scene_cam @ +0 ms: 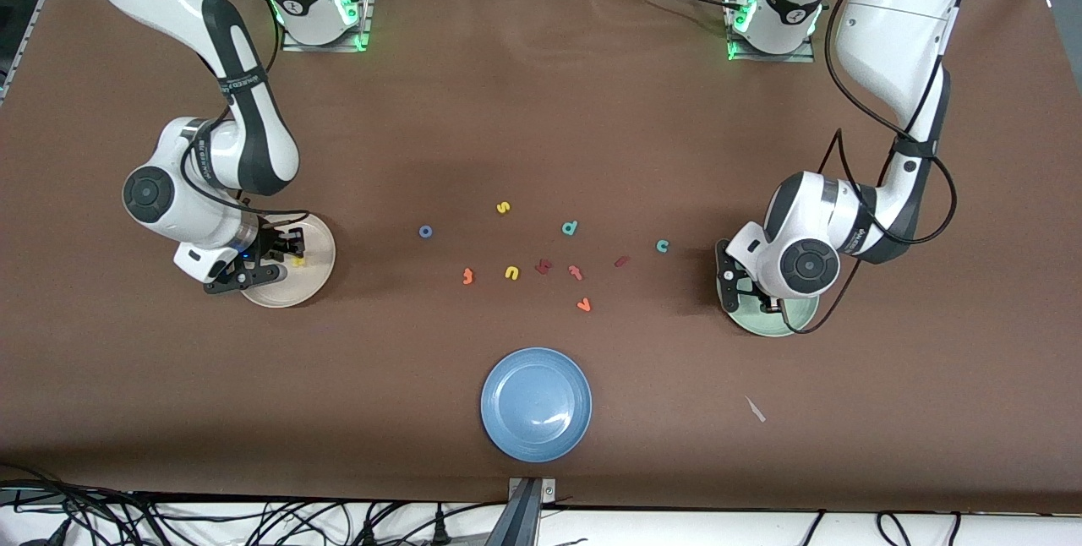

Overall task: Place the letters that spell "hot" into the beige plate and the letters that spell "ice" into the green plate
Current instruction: 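Drop the orange 6 on the green plate while the right gripper drops 4 on beige, then grasp the teal c with the left gripper while the right grasps blue o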

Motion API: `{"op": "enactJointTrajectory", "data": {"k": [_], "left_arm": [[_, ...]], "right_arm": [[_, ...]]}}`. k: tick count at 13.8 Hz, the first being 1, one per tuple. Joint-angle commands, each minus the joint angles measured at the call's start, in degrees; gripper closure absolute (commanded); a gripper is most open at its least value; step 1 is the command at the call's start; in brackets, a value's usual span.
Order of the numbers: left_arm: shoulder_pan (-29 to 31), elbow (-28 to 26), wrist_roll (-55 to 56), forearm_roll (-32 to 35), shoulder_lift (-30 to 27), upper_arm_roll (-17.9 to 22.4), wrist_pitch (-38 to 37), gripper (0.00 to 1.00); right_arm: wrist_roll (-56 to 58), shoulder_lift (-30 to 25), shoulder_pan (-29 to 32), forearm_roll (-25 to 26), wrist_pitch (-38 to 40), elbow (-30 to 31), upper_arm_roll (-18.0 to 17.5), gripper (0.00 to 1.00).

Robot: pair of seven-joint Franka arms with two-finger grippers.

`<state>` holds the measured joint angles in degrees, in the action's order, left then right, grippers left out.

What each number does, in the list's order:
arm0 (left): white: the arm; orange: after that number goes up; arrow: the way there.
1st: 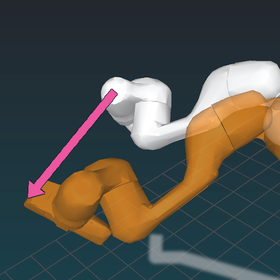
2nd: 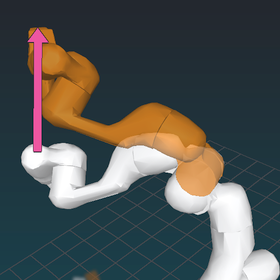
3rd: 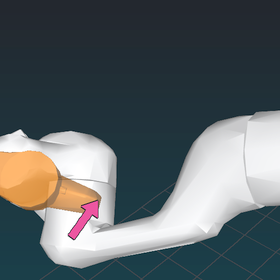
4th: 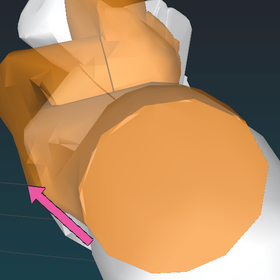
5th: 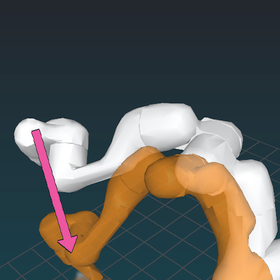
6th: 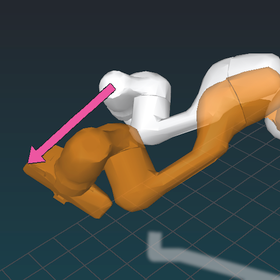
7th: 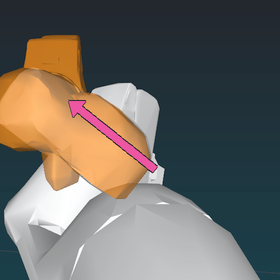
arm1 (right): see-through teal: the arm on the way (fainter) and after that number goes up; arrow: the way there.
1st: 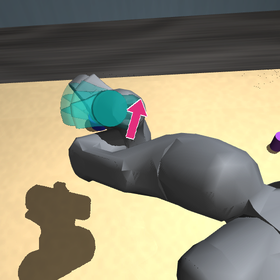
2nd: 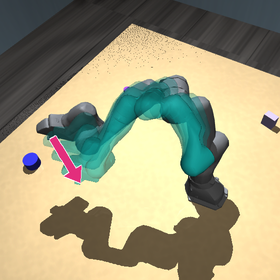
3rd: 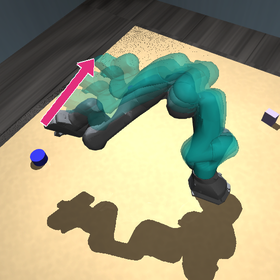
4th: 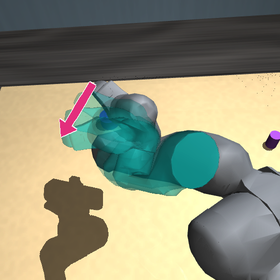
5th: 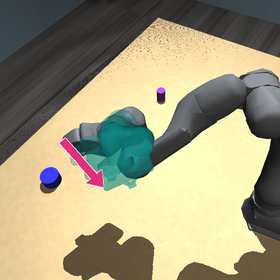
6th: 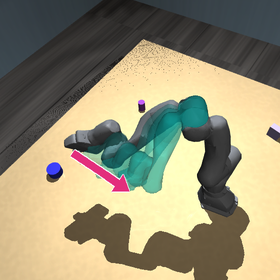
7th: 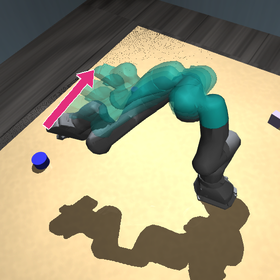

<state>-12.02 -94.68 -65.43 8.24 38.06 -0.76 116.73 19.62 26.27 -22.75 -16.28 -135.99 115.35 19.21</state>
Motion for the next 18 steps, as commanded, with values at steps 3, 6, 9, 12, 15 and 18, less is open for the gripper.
{"op": "enactJointTrajectory", "data": {"k": [3,6,9,12,15,18], "left_arm": [[-2.0,-0.2,18.3,-2.0,-4.6,-3.5,-7.2,0.00],[-2.4,-0.2,36.1,-4.9,-4.4,-8.1,-7.1,0.00],[-4.1,-0.5,51.8,-4.8,-3.8,-10.5,-5.0,0.00],[-5.3,-0.9,61.6,-4.9,-2.9,-10.6,-2.6,0.00],[-5.7,-1.5,66.7,-4.9,-1.2,-10.6,1.3,0.00],[-5.6,-5.6,66.7,-4.9,-0.4,-10.6,9.3,0.00]], "right_arm": [[-12.2,-2.3,-2.5,-1.6,0.6,0.6,-3.6,0.00],[-19.0,-2.2,-5.4,-1.6,-0.3,0.6,-5.0,0.00],[-27.8,-1.5,-10.5,-1.6,-3.4,0.6,-5.0,0.00],[-32.9,0.1,-13.6,-1.6,-6.0,0.8,-5.0,0.00],[-38.8,1.8,-16.4,-1.6,-9.7,1.2,-5.0,0.00],[-40.6,1.9,-17.2,-1.6,-10.8,2.0,-5.0,0.01]]}}
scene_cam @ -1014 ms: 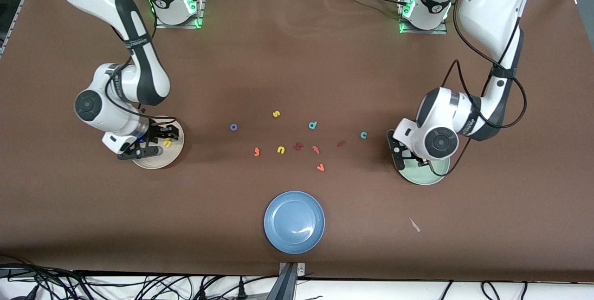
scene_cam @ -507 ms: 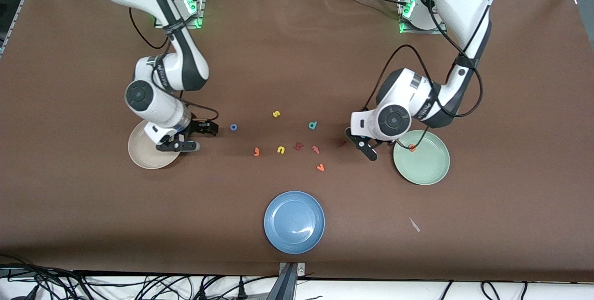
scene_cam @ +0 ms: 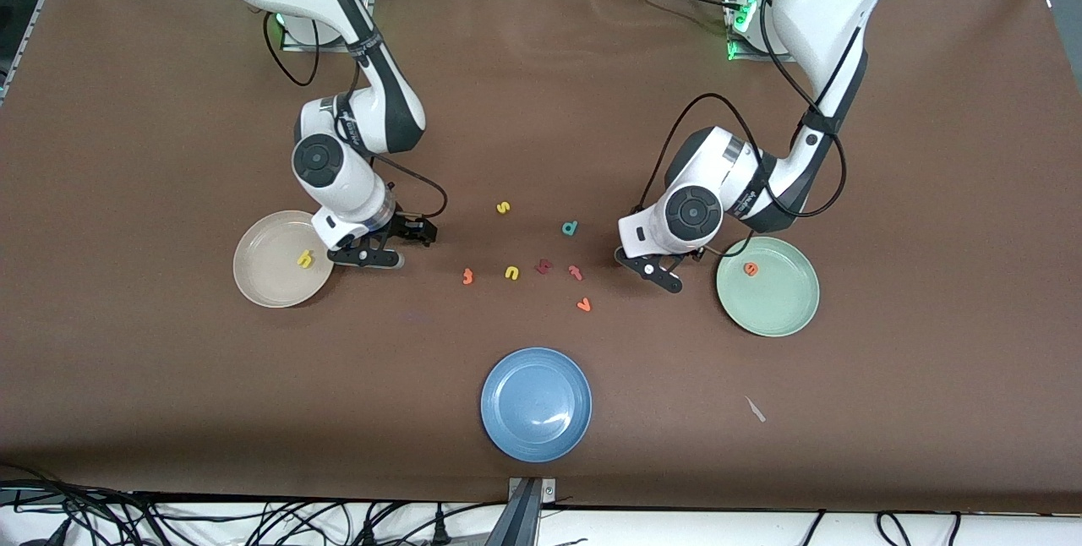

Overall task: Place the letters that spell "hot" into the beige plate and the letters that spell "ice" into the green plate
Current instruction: 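Grasp the teal c with the left gripper while the right grasps blue o, then drop the teal c on the green plate while the right gripper lifts o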

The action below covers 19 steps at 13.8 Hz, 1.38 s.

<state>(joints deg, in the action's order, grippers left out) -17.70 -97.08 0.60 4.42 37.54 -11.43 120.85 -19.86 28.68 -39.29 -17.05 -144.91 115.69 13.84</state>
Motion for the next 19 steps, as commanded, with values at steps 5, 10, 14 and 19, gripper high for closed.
{"op": "enactJointTrajectory", "data": {"k": [5,10,14,19], "left_arm": [[0.6,-5.8,0.6,-0.1,-0.2,0.3,9.1,0.04],[0.7,-6.9,0.7,-0.1,-0.5,0.3,9.1,0.58],[0.7,-8.2,0.7,-0.1,-0.7,0.5,9.1,0.69],[0.7,-8.6,0.7,-0.1,-1.2,0.5,9.1,0.92]], "right_arm": [[-4.9,0.7,-3.3,-0.8,-6.2,3.4,0.3,0.04],[-5.4,2.3,-4.3,-0.8,-7.1,3.1,0.3,0.11],[-5.1,2.3,-4.3,-0.8,-7.1,3.1,0.3,0.23],[-5.5,2.3,-4.4,-0.8,-6.4,3.4,0.3,0.32]]}}
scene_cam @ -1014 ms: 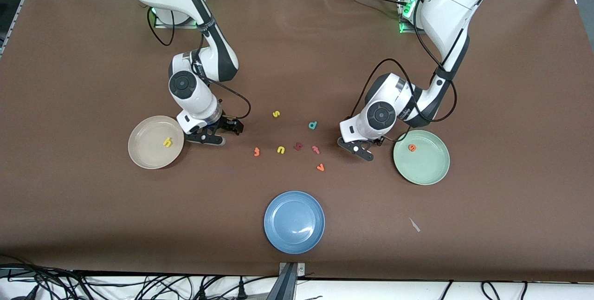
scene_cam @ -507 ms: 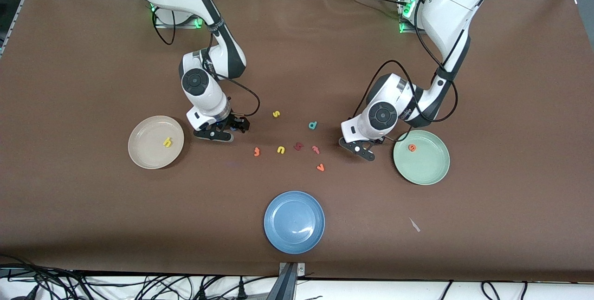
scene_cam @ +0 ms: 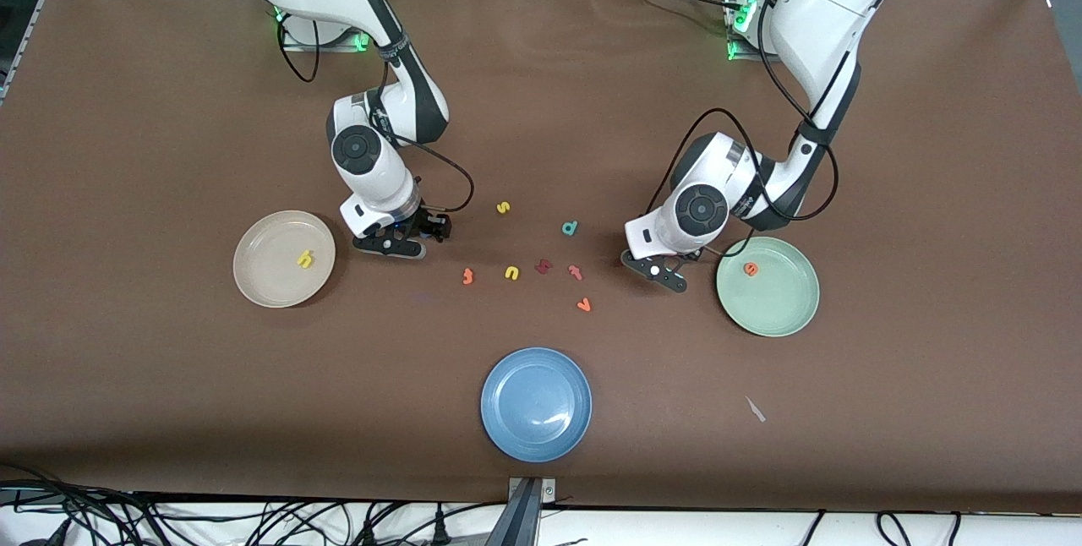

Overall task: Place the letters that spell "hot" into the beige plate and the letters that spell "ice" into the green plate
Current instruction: 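Drop the teal c on the green plate while the right gripper lifts o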

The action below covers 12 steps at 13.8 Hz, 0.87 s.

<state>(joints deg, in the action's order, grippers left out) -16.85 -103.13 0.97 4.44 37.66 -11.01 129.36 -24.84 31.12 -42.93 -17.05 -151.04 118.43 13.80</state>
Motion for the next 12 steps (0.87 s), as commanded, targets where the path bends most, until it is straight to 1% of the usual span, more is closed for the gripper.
{"op": "enactJointTrajectory", "data": {"k": [1,3,5,7,10,12], "left_arm": [[-0.1,-2.5,0.3,-0.1,-1.5,0.1,0.5,0.99],[0.1,-2.3,0.1,-0.1,-3.5,0.2,-1.4,1.00],[1.6,-0.9,-1.1,-0.1,-6.3,0.2,-7.1,1.00],[3.9,1.0,-5.7,-0.1,-7.8,0.2,-12.1,0.98],[9.8,1.5,-16.2,-0.1,-8.7,0.3,-13.2,0.98],[11.7,2.2,-19.9,0.0,-8.5,0.4,-13.2,0.98]], "right_arm": [[-0.4,-0.2,-0.8,-0.8,-0.1,0.7,0.3,0.34],[-0.4,-0.2,-0.8,-0.8,-0.1,0.8,0.2,0.36],[-0.4,-0.4,-0.8,-0.8,1.1,0.8,0.2,0.38],[-0.5,-0.8,-0.8,-0.8,2.3,0.8,0.2,0.40],[-0.5,-0.7,-0.8,-0.8,2.6,0.8,0.2,0.42],[-0.4,-0.6,-0.8,-0.8,2.6,0.6,0.2,0.45]]}}
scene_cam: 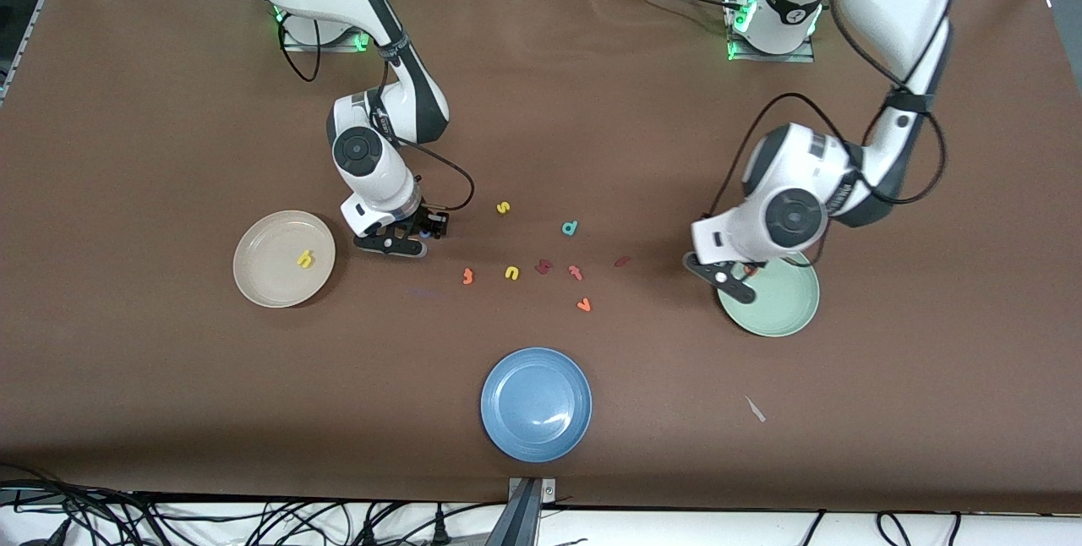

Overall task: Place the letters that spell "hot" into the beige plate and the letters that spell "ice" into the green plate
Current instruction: 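Drop the teal c on the green plate while the right gripper lifts o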

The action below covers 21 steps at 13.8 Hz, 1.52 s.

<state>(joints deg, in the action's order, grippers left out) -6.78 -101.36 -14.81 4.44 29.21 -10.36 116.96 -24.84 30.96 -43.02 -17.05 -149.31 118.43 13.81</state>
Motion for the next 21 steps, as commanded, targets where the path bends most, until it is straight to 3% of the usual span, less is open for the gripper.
{"op": "enactJointTrajectory", "data": {"k": [1,6,11,12,13,14,19,21], "left_arm": [[2.2,0.9,-4.5,2.2,0.1,-0.1,-0.6,0.98],[5.3,8.9,-4.7,8.7,7.7,-0.1,1.1,0.94],[5.3,8.8,-4.7,8.7,9.8,-0.1,4.4,0.85],[5.3,8.8,-4.7,8.8,10.0,-0.1,4.5,0.75],[5.3,8.9,-4.7,8.8,10.4,-0.1,4.6,0.21],[5.3,8.9,-4.8,8.7,10.3,-0.3,5.8,0.00],[4.5,9.1,-4.3,7.9,7.8,-1.1,5.5,0.00],[4.8,9.3,-2.4,6.3,6.7,-4.0,5.3,0.00]], "right_arm": [[-0.4,-0.4,-0.7,-0.8,0.9,0.6,0.2,0.46],[-0.5,-0.5,-0.7,-0.8,0.9,0.6,0.1,0.53],[-0.6,-0.4,-0.7,-0.8,0.8,0.6,0.1,0.60],[-0.7,-0.3,-0.7,-0.8,0.8,0.6,0.1,0.62],[-0.7,-0.3,-0.8,-0.8,0.8,0.6,0.1,0.65],[-0.7,-0.2,-1.0,-0.8,0.8,0.6,0.1,0.66],[-0.7,-0.1,-1.1,-0.8,0.8,0.5,0.1,0.72],[-0.7,-0.1,-1.1,-0.8,0.8,0.4,0.1,0.74]]}}
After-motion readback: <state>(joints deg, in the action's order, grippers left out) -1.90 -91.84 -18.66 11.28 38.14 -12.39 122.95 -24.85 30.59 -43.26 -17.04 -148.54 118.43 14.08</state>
